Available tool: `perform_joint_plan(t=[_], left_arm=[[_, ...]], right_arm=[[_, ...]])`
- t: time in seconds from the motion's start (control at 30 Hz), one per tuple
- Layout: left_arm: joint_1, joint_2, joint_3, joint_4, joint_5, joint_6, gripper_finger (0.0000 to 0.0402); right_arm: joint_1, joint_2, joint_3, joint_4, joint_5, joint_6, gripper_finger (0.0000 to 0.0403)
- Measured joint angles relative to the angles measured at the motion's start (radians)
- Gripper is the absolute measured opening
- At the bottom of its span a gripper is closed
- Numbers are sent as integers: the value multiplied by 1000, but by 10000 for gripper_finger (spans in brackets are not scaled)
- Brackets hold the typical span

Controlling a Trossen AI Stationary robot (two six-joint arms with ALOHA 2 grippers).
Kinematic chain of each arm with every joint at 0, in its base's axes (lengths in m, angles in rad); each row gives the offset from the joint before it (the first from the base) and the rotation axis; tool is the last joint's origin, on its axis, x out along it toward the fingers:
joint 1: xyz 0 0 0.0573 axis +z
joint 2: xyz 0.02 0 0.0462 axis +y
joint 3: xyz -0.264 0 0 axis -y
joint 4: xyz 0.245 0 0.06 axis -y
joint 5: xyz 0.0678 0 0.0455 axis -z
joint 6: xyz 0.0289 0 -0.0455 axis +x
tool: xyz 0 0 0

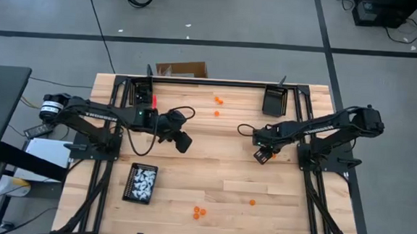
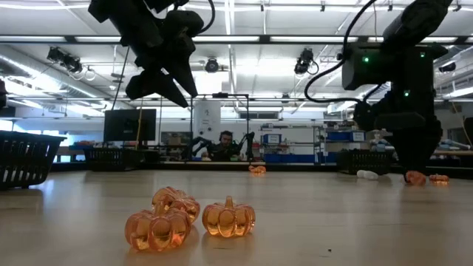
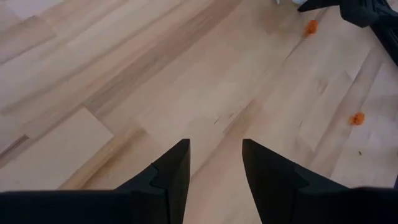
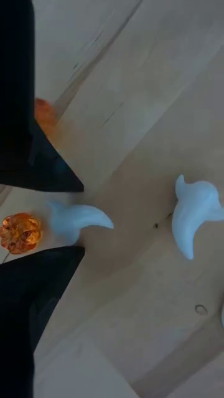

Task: Sort Halloween decoration
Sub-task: Put the white ghost toy into the bottom black basket

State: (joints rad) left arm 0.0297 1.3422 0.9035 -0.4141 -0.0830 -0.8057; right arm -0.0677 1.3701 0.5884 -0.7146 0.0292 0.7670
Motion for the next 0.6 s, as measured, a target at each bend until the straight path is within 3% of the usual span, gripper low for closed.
perform_joint_plan(t=[0.4,0.6], left_arm=[[-1,0,0,-1,23,-36,155],[6,-42,0,-16,44,-56,155]], right_arm=[[-2,-30,-4,33,4,26,80],[5,-44,-4,249,-17,86,61]])
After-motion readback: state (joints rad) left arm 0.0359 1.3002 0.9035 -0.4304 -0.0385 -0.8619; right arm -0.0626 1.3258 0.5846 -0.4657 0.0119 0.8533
